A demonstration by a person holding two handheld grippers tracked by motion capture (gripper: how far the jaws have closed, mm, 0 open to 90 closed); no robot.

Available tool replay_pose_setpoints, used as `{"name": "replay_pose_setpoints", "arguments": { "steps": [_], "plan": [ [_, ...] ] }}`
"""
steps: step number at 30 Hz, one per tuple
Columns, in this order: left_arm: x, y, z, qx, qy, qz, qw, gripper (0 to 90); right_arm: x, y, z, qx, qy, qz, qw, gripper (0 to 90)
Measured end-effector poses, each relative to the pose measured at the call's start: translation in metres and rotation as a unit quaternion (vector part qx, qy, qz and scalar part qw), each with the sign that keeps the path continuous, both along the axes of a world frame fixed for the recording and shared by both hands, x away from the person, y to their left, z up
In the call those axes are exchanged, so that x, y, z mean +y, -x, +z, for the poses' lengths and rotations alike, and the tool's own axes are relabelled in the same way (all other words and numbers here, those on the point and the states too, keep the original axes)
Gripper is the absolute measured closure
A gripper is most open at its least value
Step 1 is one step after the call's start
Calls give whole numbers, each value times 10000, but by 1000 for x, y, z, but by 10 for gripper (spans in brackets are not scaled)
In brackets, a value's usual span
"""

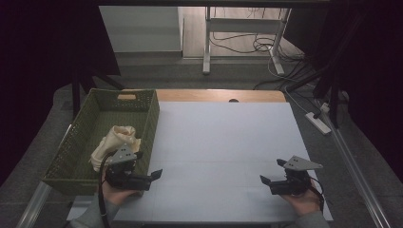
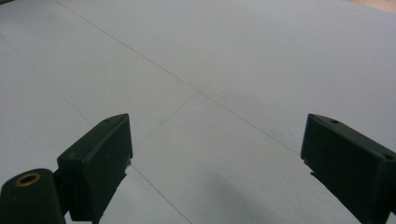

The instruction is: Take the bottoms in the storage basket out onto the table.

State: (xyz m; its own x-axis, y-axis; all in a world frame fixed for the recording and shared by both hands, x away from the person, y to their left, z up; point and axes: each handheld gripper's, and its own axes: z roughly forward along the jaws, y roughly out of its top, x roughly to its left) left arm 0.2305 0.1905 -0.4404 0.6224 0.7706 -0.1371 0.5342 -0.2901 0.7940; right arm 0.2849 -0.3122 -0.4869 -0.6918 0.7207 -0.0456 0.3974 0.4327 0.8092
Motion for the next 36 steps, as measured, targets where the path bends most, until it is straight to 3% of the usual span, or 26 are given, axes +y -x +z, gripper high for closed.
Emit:
{"name": "replay_pose_setpoints", "arguments": {
  "steps": [12, 36],
  "plan": [
    [1, 1, 2, -24, 29, -11, 10000, 62, 3, 0, -2, 36, 148, -11, 9999, 92],
    [4, 0, 13, -169, 67, -60, 9998, 74, 2, 0, -3, 59, 162, -46, 9998, 93]
  ]
}}
